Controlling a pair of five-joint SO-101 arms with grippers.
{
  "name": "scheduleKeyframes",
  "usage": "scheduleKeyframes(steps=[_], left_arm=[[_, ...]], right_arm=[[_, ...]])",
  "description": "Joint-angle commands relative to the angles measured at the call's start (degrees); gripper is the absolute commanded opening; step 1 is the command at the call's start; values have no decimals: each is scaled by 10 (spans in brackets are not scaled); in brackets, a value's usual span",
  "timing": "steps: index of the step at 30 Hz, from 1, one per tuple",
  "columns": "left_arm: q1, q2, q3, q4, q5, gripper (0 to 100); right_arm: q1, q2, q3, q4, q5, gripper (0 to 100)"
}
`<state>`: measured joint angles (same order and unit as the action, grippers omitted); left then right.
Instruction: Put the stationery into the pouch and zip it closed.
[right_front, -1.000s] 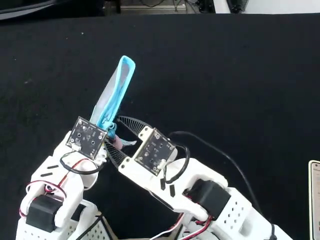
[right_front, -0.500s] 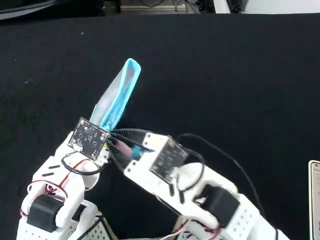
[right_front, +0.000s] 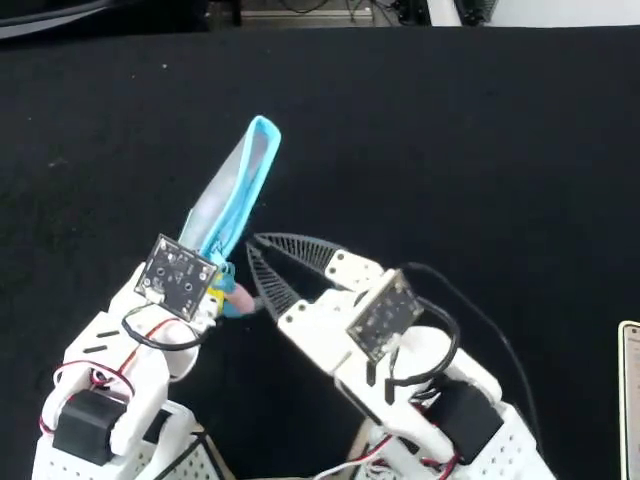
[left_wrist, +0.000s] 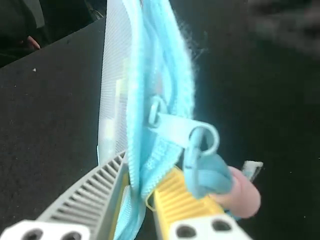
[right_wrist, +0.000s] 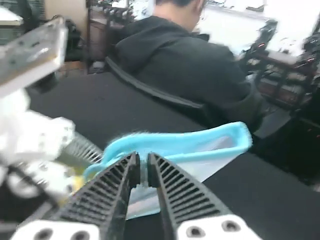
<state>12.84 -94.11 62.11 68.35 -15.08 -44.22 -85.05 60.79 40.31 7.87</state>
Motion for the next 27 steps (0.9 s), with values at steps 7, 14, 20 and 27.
scheduleKeyframes(steps=[7,14,20,27], left_arm=[[0,4,1,-12,7,30],[4,4,49,-84,46,30],[6,4,49,-93,50,30],[6,4,46,-91,51,30]], right_arm=[[-114,80,-58,96,1,223],[-116,80,-36,75,-3,226],[-113,82,48,-36,1,222],[-107,82,64,-62,1,222]])
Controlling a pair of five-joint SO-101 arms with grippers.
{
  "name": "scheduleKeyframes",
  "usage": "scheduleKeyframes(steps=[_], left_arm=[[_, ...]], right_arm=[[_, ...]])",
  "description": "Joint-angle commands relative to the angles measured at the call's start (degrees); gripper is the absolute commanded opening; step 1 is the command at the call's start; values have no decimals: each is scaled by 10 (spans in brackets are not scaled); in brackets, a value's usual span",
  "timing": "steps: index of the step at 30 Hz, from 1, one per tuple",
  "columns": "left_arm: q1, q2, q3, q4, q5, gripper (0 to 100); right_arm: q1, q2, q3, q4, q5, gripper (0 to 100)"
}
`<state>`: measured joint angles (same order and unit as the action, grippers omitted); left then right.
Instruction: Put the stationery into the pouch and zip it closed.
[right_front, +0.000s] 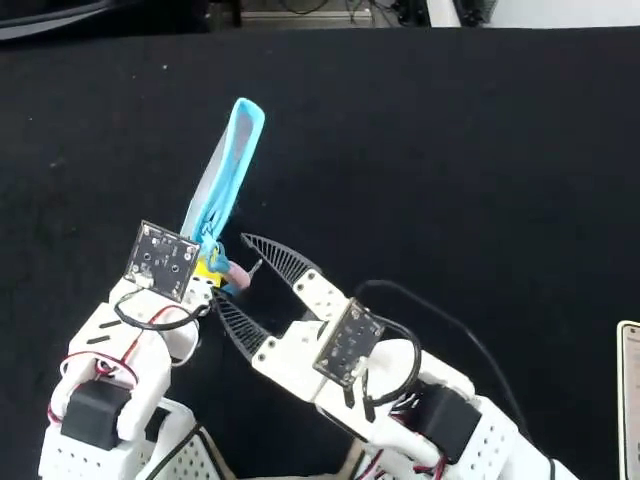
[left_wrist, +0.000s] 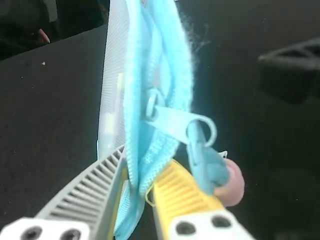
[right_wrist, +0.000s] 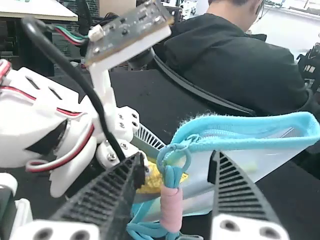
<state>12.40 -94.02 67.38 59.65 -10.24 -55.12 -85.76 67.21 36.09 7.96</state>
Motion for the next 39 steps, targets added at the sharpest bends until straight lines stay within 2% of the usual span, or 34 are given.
scheduleKeyframes(steps=[1,7,11,16,24,36,39], left_arm=[[10,3,-7,-4,3,30],[6,2,-7,-4,3,30],[5,2,-15,-4,2,30],[5,2,-22,-5,3,30],[5,2,-22,-5,3,30],[5,2,-22,-4,3,30],[5,2,-21,-4,3,30]], right_arm=[[9,89,-1,-19,-2,222],[58,89,-39,19,-4,222],[58,89,-88,85,-5,218],[58,138,-120,102,-5,136],[11,267,-210,187,-5,166],[32,280,-173,122,0,158],[53,279,-175,118,0,40]])
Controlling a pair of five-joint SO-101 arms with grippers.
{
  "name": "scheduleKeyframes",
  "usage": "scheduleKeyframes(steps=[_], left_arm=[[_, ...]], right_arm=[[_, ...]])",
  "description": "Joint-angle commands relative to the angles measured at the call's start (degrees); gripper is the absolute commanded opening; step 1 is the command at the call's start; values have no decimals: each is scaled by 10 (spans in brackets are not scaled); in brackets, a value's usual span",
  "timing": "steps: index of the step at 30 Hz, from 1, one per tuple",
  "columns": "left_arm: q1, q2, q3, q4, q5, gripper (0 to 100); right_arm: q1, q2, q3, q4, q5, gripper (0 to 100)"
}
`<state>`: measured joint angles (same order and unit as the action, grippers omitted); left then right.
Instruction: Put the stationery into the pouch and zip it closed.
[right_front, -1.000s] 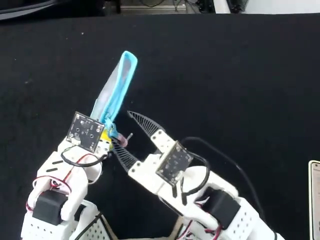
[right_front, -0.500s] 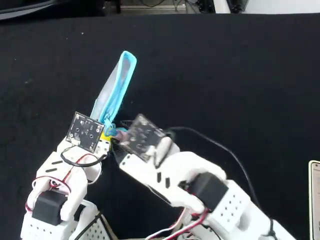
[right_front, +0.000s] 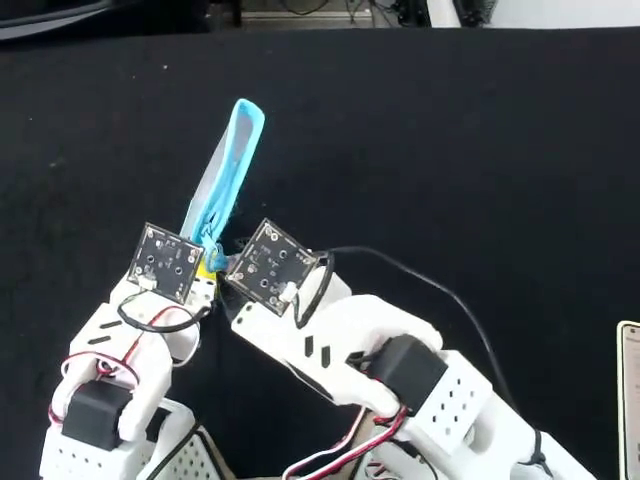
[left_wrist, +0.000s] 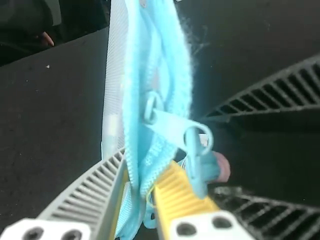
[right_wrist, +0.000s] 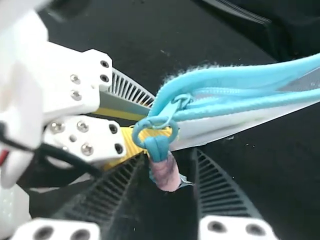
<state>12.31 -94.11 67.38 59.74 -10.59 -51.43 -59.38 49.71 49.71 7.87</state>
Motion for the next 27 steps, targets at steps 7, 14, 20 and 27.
scheduleKeyframes(steps=[7,14,20,27], left_arm=[[6,3,-17,-4,5,30],[6,3,-17,-4,5,30],[6,3,-17,3,4,30],[6,3,-22,33,2,30]], right_arm=[[97,-35,-50,31,-3,11],[99,-116,-42,44,0,11],[100,-116,-42,39,1,11],[172,-116,-44,-11,1,11]])
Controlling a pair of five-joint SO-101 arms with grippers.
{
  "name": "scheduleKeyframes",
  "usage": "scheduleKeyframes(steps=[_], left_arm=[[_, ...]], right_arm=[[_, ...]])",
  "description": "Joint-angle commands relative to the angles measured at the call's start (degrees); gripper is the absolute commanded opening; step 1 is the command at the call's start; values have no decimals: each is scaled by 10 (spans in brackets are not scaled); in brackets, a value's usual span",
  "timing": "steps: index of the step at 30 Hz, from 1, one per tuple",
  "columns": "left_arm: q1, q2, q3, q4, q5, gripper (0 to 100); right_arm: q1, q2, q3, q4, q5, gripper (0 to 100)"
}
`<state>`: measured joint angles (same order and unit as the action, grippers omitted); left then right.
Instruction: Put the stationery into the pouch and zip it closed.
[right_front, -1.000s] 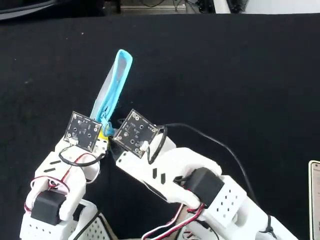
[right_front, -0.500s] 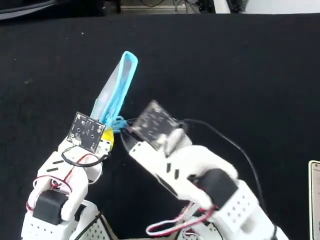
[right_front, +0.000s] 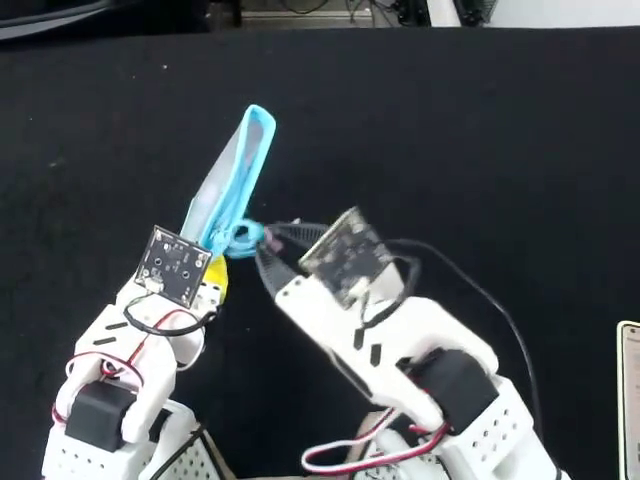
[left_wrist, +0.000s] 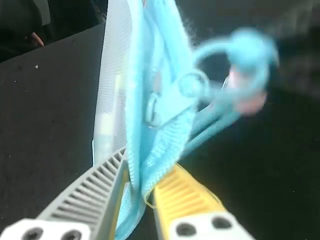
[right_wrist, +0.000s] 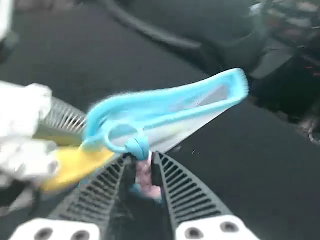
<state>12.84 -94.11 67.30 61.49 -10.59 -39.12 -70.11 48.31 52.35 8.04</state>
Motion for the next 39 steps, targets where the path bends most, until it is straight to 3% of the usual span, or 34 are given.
scheduleKeyframes(steps=[1,10,12,16,18,32,39], left_arm=[[0,3,-22,15,2,30],[1,3,-20,15,1,30],[1,3,-21,15,1,30],[0,3,-21,15,1,30],[0,3,-21,15,1,30],[0,3,-21,14,1,30],[0,3,-21,15,1,30]], right_arm=[[55,-9,-29,-41,-1,11],[62,-9,-40,-39,0,11],[29,-10,-45,-6,1,31],[-50,-13,-63,67,72,175],[-66,-15,-74,95,105,201],[-102,-9,-29,27,314,201],[-114,-8,7,4,382,201]])
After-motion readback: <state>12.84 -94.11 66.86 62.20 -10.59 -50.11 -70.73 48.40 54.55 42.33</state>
